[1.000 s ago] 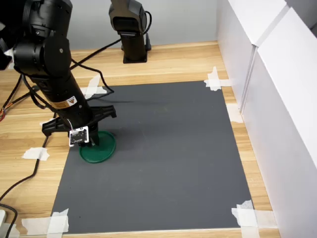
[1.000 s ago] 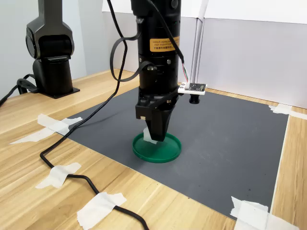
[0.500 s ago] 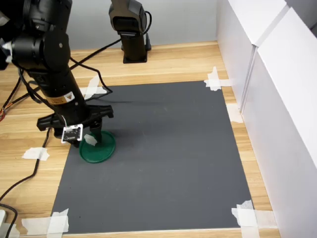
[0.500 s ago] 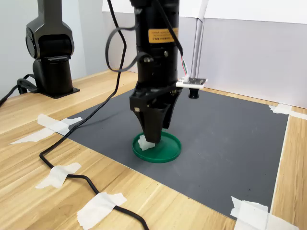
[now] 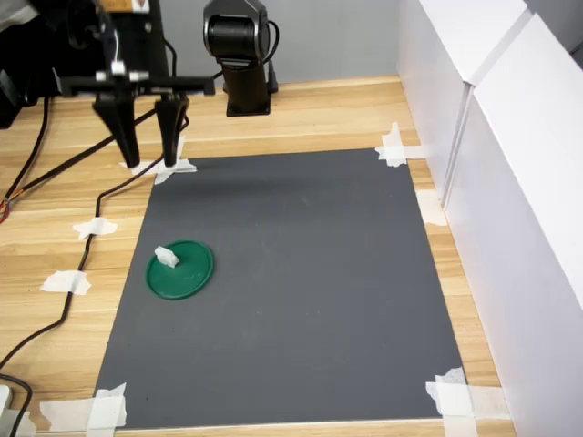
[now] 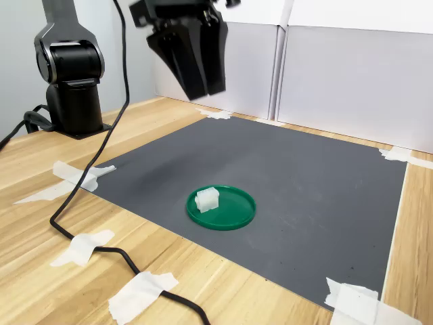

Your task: Grasp a white terminal and put it on the green lid.

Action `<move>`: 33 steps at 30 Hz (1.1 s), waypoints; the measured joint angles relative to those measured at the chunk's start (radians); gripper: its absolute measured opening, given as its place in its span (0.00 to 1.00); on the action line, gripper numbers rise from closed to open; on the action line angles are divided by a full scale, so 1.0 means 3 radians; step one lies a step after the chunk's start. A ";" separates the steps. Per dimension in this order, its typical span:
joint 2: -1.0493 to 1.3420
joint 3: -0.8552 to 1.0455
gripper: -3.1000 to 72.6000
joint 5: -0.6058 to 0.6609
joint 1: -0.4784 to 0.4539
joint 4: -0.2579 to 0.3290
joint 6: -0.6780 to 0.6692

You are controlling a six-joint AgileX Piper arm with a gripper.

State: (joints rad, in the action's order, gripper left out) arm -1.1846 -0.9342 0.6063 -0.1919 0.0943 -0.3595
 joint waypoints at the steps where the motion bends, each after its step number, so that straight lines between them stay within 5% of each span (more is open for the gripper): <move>1: 0.0161 0.0107 0.38 -0.0068 0.0000 0.0000 0.0051; 4: 0.0600 0.0413 0.16 -0.0172 0.0000 0.0000 0.0322; 8: 0.1092 0.0830 0.04 -0.0189 0.0000 -0.0021 0.0784; 18: 0.2078 0.1647 0.02 -0.0226 0.0024 -0.0095 0.0978; 24: 0.2461 0.2006 0.02 -0.0239 0.0476 -0.0193 0.1002; 33: 0.2835 0.2375 0.02 -0.0344 0.0514 -0.0265 0.1179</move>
State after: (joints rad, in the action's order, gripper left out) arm -0.3340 -0.2218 0.5032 -0.0379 0.0146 -0.0059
